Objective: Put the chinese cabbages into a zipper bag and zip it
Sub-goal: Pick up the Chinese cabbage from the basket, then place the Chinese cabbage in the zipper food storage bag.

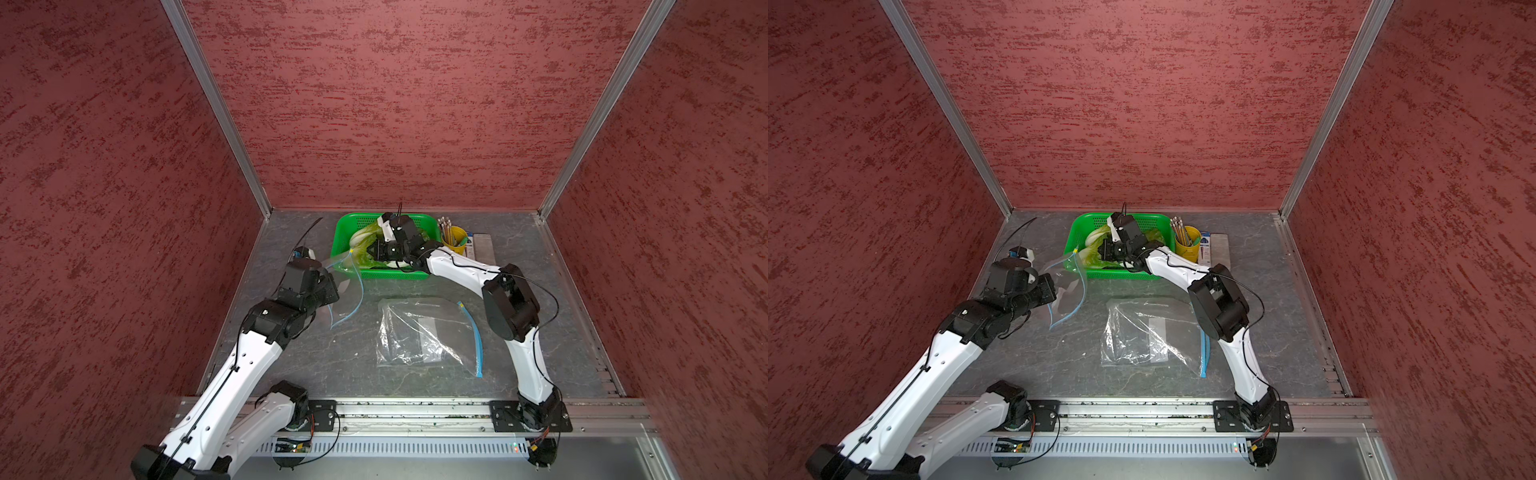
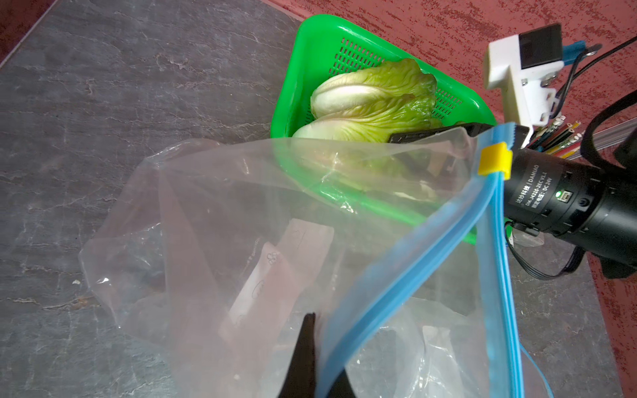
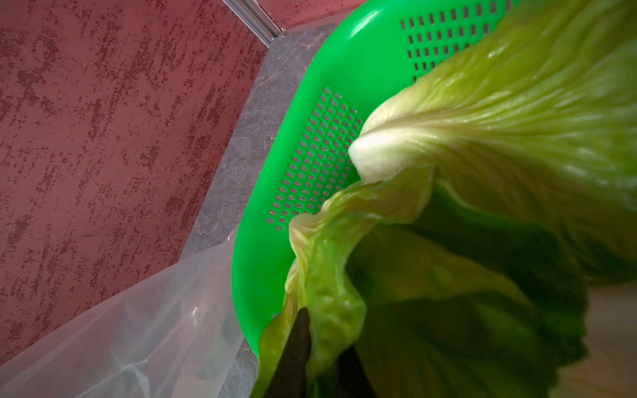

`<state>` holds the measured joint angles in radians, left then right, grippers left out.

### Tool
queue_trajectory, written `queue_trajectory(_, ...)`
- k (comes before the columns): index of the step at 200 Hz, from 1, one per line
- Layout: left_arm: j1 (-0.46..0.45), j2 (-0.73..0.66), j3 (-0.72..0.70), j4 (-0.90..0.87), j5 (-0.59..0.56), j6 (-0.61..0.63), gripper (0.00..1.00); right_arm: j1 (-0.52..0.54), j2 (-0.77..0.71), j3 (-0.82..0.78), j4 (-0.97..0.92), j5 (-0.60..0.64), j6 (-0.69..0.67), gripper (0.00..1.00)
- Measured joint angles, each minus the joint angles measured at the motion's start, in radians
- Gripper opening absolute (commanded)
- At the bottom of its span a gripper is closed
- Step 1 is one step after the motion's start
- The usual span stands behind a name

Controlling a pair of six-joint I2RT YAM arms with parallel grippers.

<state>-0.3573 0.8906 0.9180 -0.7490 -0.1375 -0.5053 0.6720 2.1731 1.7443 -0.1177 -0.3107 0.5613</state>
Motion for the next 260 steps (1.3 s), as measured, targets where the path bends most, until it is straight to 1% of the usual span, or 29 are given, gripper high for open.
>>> queue_trajectory(37, 0.002, -0.011, 0.028, -0.042, -0.003, 0.022, 0.0, -0.006, -0.088, -0.062, 0.036, 0.001, 0.002, 0.11)
queue_trajectory(69, 0.006, -0.022, 0.028, -0.059, 0.001, 0.034, 0.0, -0.029, -0.242, -0.168, 0.09, 0.006, 0.007, 0.11)
queue_trajectory(103, 0.008, -0.019, 0.028, -0.058, 0.032, 0.052, 0.0, -0.066, -0.406, -0.271, 0.134, 0.023, 0.006, 0.11)
queue_trajectory(158, 0.007, 0.008, 0.028, -0.027, 0.094, 0.064, 0.0, -0.111, -0.624, -0.431, 0.122, 0.023, -0.019, 0.11)
queue_trajectory(220, -0.014, 0.075, 0.024, 0.023, 0.145, 0.077, 0.0, -0.113, -0.811, -0.453, 0.011, 0.026, -0.1, 0.09)
queue_trajectory(260, -0.032, 0.119, 0.024, 0.059, 0.163, 0.077, 0.0, -0.109, -0.846, -0.447, -0.066, 0.015, -0.167, 0.08)
